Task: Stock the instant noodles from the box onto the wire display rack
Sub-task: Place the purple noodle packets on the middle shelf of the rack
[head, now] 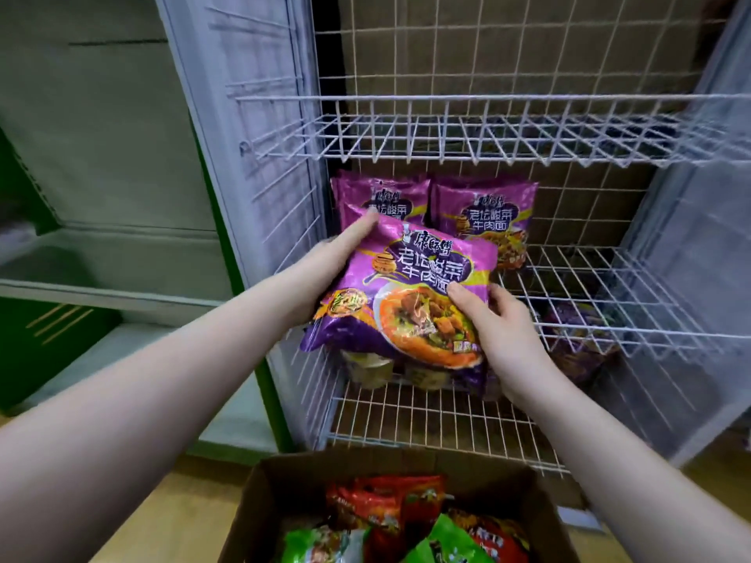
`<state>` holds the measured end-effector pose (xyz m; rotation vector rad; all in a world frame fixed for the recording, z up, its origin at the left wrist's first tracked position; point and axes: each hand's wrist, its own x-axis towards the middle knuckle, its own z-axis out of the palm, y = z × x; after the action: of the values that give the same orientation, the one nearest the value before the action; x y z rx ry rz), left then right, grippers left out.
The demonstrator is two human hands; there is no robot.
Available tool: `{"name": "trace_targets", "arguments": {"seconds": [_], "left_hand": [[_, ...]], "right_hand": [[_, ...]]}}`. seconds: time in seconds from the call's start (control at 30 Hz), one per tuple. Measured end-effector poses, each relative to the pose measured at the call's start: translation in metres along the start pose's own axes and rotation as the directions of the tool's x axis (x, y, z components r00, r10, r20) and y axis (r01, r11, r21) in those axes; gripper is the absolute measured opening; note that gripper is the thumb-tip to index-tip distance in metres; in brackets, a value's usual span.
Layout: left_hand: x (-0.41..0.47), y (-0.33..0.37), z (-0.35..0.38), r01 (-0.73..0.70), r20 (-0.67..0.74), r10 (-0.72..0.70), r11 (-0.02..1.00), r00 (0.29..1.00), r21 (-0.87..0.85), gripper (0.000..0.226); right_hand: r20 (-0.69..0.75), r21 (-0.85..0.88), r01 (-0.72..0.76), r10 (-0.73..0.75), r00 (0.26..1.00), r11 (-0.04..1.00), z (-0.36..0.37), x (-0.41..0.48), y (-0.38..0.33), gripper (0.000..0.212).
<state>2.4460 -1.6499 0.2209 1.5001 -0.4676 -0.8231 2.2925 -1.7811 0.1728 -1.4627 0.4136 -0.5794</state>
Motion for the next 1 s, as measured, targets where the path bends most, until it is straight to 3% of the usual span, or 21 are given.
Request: {"name": "trace_targets", "arguments": {"seconds": [0.2,0.27,0.37,0.53,0.67,0.77,0.9,1.0], "left_hand": [[0.048,0.008,0.007,-0.041,-0.157,0.023,0.993,0.987,-0.109,0.072],[0.051,0.003,0.006,0.031,-0.119,-0.04,0.996,0.992,-0.082,0.072],[0.061,-0.001,0.006,0.015,-0.08,-0.024,0.994,0.997,-0.107,0.053],[0.077,-0.002,-0.004,0.115,-0.017,-0.119,0.981,0.993,-0.158,0.027],[0.077,0.005,-0.008,0.189,0.02,-0.188,0.971,0.982,-0.143,0.035],[0.076,0.01,-0.009,0.195,0.0,-0.196,0.978,0.981,-0.071,0.028],[0.077,0.005,-0.009,0.163,-0.035,-0.165,0.985,0.986,-0.06,0.032],[0.071,-0.002,-0.012,0.138,-0.086,-0.145,0.987,0.986,-0.08,0.025]], "right_hand": [[-0.12,-0.037,-0.024,0.019,0.993,0.999,-0.014,0.037,-0.016,0.038],[-0.137,-0.025,-0.054,0.05,0.989,0.998,-0.016,0.045,-0.017,0.036],[-0.17,-0.053,-0.08,0.07,0.983,0.995,-0.013,0.052,-0.021,0.036],[-0.261,-0.075,-0.15,0.126,0.957,0.986,0.0,0.053,-0.029,0.015],[-0.332,-0.112,-0.209,0.161,0.929,0.972,0.006,0.054,-0.035,0.053],[-0.355,-0.132,-0.211,0.152,0.922,0.968,0.005,0.059,-0.034,0.074],[-0.342,-0.085,-0.186,0.147,0.928,0.979,-0.002,0.067,-0.02,0.084],[-0.327,-0.041,-0.198,0.174,0.929,0.979,-0.01,0.064,-0.017,0.073]]}}
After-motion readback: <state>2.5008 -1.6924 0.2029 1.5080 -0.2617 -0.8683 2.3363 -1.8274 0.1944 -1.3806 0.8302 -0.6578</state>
